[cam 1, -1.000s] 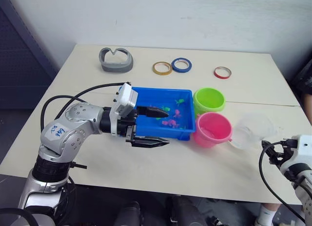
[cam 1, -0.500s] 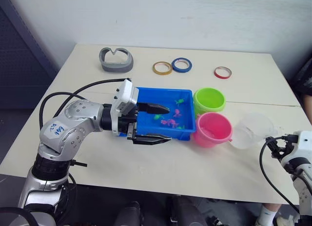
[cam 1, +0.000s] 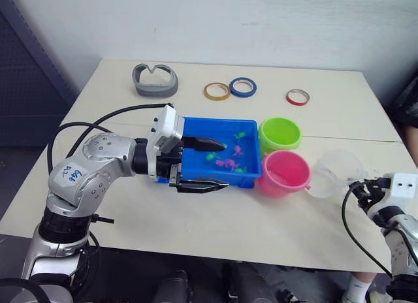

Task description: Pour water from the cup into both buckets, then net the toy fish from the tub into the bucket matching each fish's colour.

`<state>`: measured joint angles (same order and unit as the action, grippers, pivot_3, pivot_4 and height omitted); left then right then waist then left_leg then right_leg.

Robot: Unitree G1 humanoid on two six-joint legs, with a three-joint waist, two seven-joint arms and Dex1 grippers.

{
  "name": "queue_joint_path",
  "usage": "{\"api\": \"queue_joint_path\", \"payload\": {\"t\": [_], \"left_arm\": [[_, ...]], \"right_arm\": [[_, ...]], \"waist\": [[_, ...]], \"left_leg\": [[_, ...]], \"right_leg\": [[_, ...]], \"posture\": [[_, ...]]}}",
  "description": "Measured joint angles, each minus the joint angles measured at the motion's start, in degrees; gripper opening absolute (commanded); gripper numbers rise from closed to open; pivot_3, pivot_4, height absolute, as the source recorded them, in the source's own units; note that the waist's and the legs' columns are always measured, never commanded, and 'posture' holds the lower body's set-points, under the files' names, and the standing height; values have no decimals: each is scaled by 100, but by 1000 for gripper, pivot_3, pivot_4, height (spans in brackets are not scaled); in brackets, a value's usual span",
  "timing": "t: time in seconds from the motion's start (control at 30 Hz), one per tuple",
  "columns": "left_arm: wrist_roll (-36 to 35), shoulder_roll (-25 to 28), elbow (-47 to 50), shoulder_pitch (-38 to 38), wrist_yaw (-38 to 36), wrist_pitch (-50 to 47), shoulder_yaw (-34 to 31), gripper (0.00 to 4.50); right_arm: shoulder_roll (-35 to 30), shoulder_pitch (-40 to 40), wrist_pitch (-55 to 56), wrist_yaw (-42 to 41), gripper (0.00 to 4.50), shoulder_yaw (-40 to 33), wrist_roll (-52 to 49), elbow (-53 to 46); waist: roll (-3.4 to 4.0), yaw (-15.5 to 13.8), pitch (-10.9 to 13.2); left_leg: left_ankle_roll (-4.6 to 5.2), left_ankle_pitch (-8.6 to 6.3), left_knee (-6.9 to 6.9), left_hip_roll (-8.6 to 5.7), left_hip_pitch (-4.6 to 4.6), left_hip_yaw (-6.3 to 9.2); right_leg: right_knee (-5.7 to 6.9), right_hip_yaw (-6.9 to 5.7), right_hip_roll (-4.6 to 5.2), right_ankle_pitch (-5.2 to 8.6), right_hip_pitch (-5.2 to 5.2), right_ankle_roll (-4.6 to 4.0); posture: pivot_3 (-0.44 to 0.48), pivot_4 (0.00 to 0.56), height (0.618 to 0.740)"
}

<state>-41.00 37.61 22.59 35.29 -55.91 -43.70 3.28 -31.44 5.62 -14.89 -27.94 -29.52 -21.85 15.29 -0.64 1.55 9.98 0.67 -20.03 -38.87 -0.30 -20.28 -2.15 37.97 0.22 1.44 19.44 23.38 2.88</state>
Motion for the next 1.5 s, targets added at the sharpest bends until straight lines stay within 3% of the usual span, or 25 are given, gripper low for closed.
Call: {"api": "queue_joint_path", "payload": {"t": [0.03, 0.43, 0.63, 0.87, 1.5], "left_arm": [[0, 9, 0, 0, 3, 0, 0, 4500], [0, 88, -2, -1, -12, -1, 0, 4500], [0, 128, -65, -68, -68, 4, -6, 4500], [50, 80, -329, -79, -133, 76, -4, 4500], [336, -26, -564, -7, -326, 370, 20, 4500]], "right_arm": [[1, 42, 54, -52, 26, 1, -10, 83], [25, 125, 370, -446, 26, -19, -223, 464], [-125, -104, 361, -36, 26, -107, -159, -509], [-732, -421, 503, 310, 26, 131, 753, -1951], [-1155, -359, 808, 930, 26, 1055, 3126, -2635]], "waist": [[0, -1, 0], [0, 1, 0], [22, 5, 4], [25, -9, 4], [25, -4, 4]], "left_leg": [[0, 0, 0, 0, 0, 0], [-1, 0, 0, 0, 0, 0], [-1, 0, -1, 0, -3, -1], [-3, 2, 0, 0, -3, 0], [-5, 3, -3, 0, -5, -2]], "right_leg": [[0, -1, 0, 0, 0, 0], [1, 0, 0, 0, 0, 0], [3, 3, 1, 0, 5, 0], [0, 1, -1, 0, 4, 0], [3, 3, -1, 0, 9, 0]], "posture": [[0, 150, 740], [0, 150, 740], [0, 150, 740], [0, 150, 740], [0, 150, 740]]}}
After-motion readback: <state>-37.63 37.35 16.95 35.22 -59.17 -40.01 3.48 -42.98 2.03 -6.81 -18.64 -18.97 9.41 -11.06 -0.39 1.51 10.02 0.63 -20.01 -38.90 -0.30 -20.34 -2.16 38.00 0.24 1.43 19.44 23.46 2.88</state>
